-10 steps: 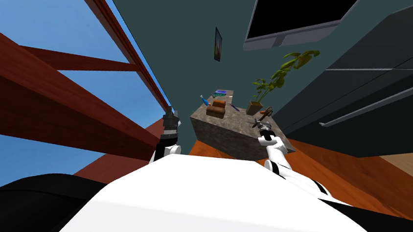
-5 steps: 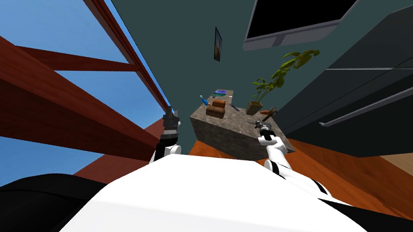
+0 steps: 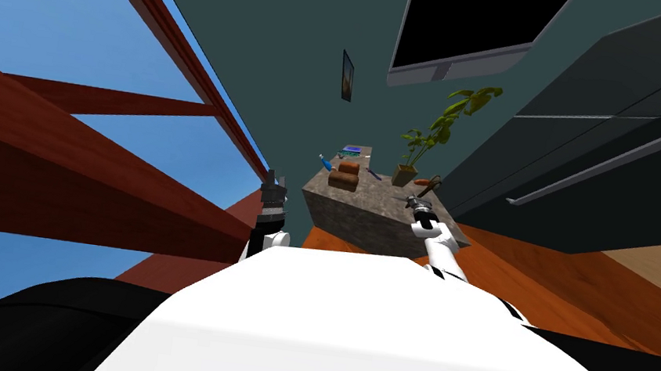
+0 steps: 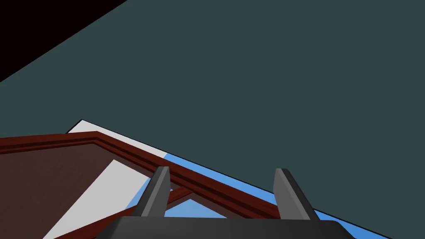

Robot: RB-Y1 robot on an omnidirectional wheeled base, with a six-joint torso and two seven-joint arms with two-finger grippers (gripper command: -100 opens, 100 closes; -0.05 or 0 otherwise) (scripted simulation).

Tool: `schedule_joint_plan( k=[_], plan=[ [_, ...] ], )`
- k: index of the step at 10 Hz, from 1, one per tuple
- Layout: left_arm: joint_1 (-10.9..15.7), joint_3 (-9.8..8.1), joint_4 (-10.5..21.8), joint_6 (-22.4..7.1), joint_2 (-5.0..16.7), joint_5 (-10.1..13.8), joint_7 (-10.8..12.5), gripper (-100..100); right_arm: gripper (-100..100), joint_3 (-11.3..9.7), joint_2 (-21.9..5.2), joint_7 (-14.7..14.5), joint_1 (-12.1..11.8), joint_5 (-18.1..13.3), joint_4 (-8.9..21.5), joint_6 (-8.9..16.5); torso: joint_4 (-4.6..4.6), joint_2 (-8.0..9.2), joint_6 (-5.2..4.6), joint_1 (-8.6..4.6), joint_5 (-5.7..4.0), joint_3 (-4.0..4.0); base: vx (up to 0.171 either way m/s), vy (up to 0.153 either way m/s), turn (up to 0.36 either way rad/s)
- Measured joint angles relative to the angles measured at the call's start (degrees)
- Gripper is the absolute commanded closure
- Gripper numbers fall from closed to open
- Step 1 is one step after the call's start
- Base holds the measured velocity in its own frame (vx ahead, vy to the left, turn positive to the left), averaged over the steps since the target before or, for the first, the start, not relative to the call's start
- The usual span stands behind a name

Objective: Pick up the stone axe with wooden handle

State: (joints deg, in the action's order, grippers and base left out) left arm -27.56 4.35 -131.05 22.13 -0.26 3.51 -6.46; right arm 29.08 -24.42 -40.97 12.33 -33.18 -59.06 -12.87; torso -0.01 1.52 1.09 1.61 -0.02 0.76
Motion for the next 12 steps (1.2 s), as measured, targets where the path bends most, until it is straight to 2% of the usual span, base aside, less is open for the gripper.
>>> schedule_joint_plan(
  k=[5,7,10,11,12],
  plan=[
    [0.0,0.01,0.0,0.0,0.0,0.0,0.0,0,100,-1.1,2.7,0.0,-6.5,0.2,-8.1,1.2,-0.3,-0.06,-0.14,-0.21,-0.27,-0.19,0.043,-0.027,-0.01],
    [0.0,0.0,0.0,0.0,0.0,0.0,0.0,0,100,-2.0,4.1,0.4,-10.0,0.4,-12.1,2.1,-0.51,-0.14,-0.24,-0.32,-0.5,-0.34,0.05,-0.026,-0.003],
    [0.0,0.01,0.0,0.0,0.0,0.0,0.0,0,100,-3.1,5.8,0.6,-14.3,0.4,-17.7,3.6,-0.57,-0.12,-0.27,-0.41,-0.63,-0.36,0.046,-0.026,-0.01],
    [0.0,0.0,0.0,0.0,0.0,0.0,0.0,0,100,-3.1,6.0,0.6,-14.9,0.5,-18.8,3.5,-0.53,-0.05,-0.24,-0.4,-0.62,-0.31,0.066,-0.051,-0.016],
    [0.0,0.0,0.0,0.0,0.0,0.0,0.0,0,100,-3.9,6.8,1.0,-16.8,0.6,-21.2,4.4,-0.56,-0.12,-0.26,-0.49,-0.67,-0.35,0.06,-0.043,-0.003]
  ],
)
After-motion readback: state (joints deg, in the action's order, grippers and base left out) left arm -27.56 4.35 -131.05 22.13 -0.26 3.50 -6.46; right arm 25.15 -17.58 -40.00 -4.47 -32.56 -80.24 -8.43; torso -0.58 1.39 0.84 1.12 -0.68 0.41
